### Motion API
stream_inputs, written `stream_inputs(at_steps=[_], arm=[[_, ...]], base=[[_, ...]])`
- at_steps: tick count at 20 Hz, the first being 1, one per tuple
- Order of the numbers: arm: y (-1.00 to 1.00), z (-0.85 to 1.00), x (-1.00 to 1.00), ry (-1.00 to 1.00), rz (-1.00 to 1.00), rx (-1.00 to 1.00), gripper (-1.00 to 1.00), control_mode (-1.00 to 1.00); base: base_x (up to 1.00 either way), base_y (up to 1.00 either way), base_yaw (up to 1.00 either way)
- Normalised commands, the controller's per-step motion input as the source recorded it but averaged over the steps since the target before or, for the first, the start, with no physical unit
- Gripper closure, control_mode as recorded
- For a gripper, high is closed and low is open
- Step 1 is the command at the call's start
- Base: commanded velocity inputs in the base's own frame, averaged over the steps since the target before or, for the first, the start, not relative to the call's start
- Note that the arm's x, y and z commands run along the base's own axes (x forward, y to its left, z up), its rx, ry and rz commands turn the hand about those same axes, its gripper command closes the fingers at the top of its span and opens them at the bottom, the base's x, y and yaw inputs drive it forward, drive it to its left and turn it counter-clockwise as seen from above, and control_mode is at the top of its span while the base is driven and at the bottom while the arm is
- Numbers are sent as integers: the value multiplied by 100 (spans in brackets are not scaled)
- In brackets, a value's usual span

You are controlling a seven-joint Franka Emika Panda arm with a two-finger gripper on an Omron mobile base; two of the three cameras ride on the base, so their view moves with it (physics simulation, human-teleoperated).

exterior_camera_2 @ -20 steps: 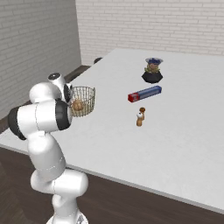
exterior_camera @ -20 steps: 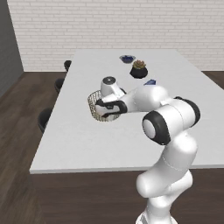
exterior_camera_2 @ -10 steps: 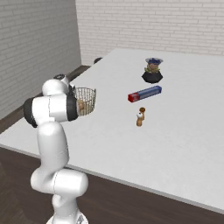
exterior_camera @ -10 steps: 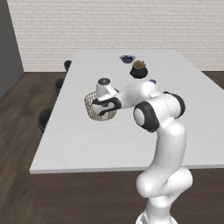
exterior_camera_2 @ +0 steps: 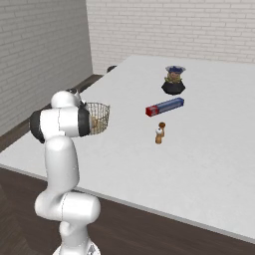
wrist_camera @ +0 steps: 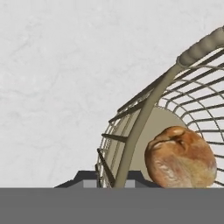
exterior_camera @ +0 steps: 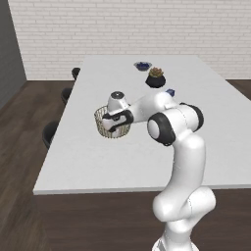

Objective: Open the cabinet, pick up the bread from the cabinet and place it in the basket. Then move the basket to the dining counter.

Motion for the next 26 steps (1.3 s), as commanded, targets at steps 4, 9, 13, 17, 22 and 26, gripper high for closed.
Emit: stream_inputs(at_steps=[4, 9, 13, 17, 22, 26], arm=[[0, -44, 1, 1, -1, 6, 100, -100], [-2, -16, -3, 1, 0, 2, -100, -100], [-1, 2, 0, 0, 0, 0, -100, -100], [-1, 29, -27, 0, -3, 0, -100, -100], [-8, 47, -73, -7, -3, 0, -100, -100], [-47, 48, -96, -3, -7, 0, -100, -100]], base=[[0, 0, 0], [0, 0, 0], [0, 0, 0], [0, 0, 0], [0, 0, 0], [0, 0, 0]])
